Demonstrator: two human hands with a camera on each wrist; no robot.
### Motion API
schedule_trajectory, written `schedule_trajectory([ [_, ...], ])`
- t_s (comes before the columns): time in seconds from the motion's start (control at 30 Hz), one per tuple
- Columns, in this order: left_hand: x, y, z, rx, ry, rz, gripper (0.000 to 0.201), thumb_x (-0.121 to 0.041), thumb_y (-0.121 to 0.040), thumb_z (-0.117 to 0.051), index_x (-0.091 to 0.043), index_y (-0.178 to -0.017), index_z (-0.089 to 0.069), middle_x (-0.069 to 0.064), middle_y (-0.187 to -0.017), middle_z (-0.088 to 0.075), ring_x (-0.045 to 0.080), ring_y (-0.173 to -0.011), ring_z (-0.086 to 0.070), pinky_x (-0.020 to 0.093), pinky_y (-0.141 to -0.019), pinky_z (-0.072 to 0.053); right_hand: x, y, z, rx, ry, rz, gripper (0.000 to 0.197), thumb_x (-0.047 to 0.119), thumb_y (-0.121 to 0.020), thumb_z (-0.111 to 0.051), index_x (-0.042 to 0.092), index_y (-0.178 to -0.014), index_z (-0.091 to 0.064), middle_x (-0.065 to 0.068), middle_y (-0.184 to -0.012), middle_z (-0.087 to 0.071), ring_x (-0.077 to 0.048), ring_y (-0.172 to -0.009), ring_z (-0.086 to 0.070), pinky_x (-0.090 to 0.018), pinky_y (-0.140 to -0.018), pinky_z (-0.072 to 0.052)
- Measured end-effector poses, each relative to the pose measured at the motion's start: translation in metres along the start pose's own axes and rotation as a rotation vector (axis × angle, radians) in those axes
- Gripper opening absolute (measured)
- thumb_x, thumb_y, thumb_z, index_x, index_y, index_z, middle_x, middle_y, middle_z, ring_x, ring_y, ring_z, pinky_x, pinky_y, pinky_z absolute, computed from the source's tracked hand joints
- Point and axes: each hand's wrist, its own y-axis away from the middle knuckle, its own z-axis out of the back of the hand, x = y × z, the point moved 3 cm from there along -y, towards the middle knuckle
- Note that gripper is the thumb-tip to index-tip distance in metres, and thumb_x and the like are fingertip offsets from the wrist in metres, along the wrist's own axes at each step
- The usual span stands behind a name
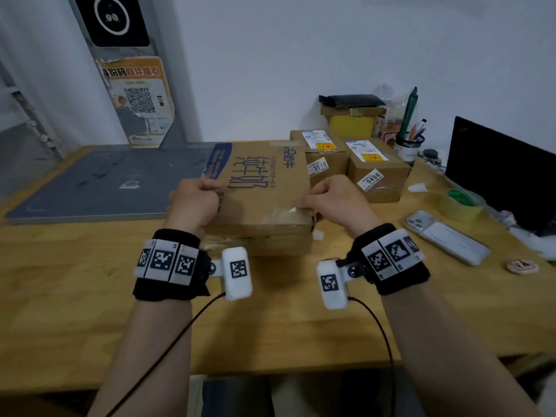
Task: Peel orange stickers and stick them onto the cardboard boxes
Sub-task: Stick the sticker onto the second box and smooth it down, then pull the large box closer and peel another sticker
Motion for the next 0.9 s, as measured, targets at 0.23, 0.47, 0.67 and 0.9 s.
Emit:
schedule_trajectory([
  [0.23,-0.016,0.058,-0.014,-0.040,0.041,-0.069,0.053,-0.012,-0.062,-0.047,-0.061,-0.070,-0.065,0.011,-0.127,-0.061,0.038,-0.116,-0.058,0.053,-0.099,-0.053,-0.013,0.033,0.026,-0.079,-0.064,0.001,0.018,0.019,-0.080,-0.079,0.011,-0.084,-0.063,-0.005,-0.072,-0.057,-0.017,-0.064,-0.053,-0.029,-0.059,-0.043],
  [0.47,-0.031,0.073,-0.053,0.030,-0.029,0.010,0.034,-0.016,-0.066,-0.049,-0.039,-0.083,-0.068,0.011,-0.131,-0.052,0.036,-0.121,-0.050,0.050,-0.101,-0.051,-0.031,0.028,0.041,-0.099,0.022,-0.081,0.035,0.015,-0.079,-0.068,0.015,-0.054,-0.042,-0.005,-0.056,-0.030,-0.019,-0.051,-0.031,-0.033,-0.059,-0.028],
  [0.67,-0.006,0.061,-0.089,0.105,-0.123,0.066,0.027,-0.022,-0.065,-0.054,-0.043,-0.076,-0.068,0.012,-0.124,-0.060,0.036,-0.112,-0.056,0.050,-0.094,-0.055,-0.061,0.010,0.031,-0.024,0.055,-0.223,0.031,0.017,-0.080,-0.069,0.019,-0.057,-0.048,-0.006,-0.062,-0.041,-0.023,-0.064,-0.046,-0.035,-0.065,-0.039],
  [0.9,-0.046,0.078,-0.093,0.113,-0.363,0.026,0.021,-0.032,-0.075,-0.059,-0.040,-0.094,-0.060,0.008,-0.142,-0.037,0.036,-0.134,-0.032,0.058,-0.112,-0.033,-0.082,0.003,0.065,-0.019,0.131,-0.226,0.011,0.027,-0.093,-0.071,0.017,-0.089,-0.074,-0.004,-0.098,-0.074,-0.018,-0.069,-0.065,-0.020,-0.044,-0.040],
])
